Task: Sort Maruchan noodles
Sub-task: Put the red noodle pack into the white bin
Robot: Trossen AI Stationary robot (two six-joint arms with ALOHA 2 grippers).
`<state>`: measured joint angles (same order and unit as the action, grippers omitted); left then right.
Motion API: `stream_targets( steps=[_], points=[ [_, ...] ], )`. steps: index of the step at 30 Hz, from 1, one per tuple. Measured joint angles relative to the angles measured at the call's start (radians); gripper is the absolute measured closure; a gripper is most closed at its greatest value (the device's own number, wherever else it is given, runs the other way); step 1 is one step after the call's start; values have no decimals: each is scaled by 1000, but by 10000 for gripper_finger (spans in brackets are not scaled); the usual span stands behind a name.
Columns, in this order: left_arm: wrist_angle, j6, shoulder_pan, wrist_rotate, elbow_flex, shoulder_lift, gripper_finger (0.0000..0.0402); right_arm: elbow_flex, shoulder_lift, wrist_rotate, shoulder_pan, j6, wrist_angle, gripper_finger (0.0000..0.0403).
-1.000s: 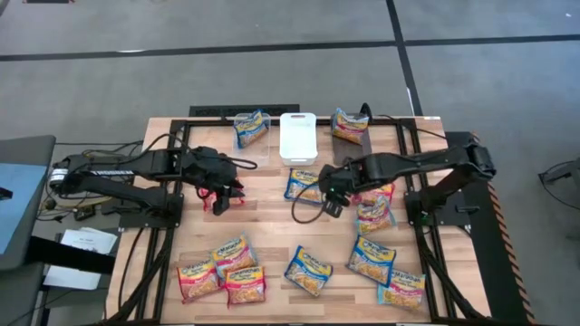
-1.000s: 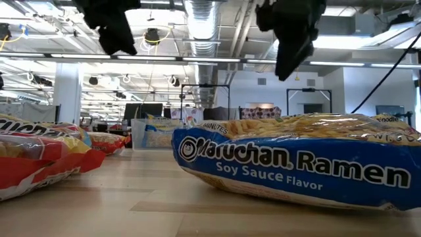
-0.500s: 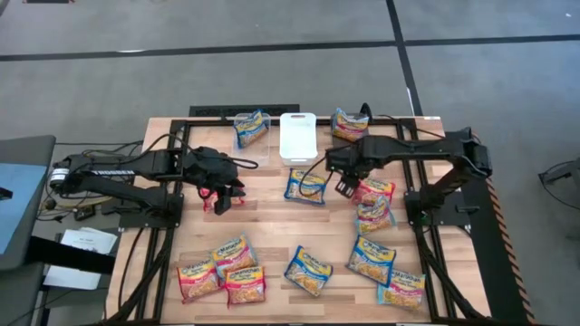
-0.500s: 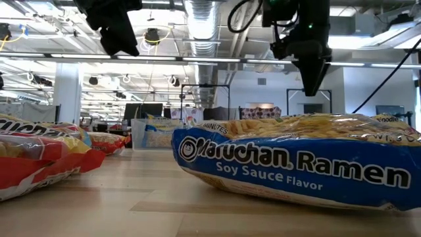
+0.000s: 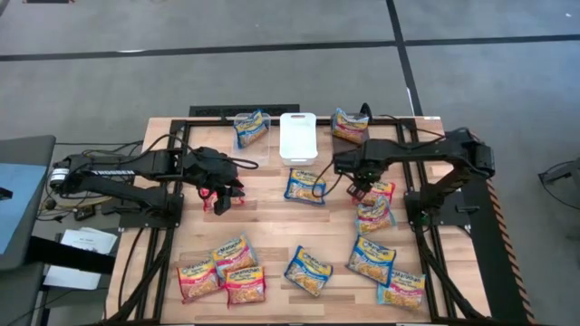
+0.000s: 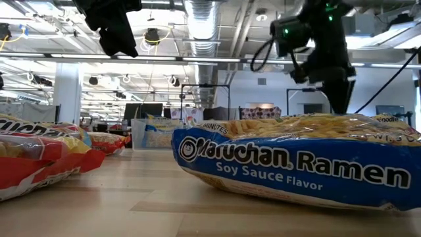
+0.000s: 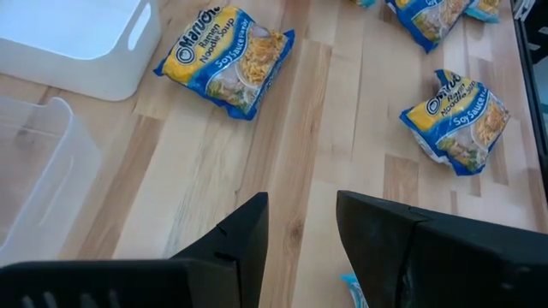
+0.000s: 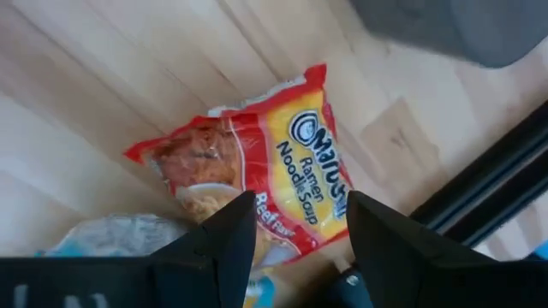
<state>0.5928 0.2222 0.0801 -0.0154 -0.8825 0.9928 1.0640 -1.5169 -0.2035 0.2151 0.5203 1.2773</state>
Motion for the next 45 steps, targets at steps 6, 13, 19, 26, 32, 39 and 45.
stream_targets(
  steps=[6,13,19,26,32,39,45],
  points=[
    [0,0,0,0,0,0,276,-100,0,64,6,6,-36,195],
    [0,0,0,0,0,0,276,-189,0,134,23,-5,-127,195],
    [0,0,0,0,0,0,276,-258,5,166,65,-24,-219,195],
    [0,0,0,0,0,0,276,-286,6,206,105,-28,-257,210],
    [0,1,0,5,0,0,276,-287,5,238,107,-8,-281,283],
    [0,2,0,8,0,0,276,-288,3,240,106,16,-293,388],
    [0,-17,0,9,0,0,276,-266,-3,224,84,14,-263,398]
  ],
)
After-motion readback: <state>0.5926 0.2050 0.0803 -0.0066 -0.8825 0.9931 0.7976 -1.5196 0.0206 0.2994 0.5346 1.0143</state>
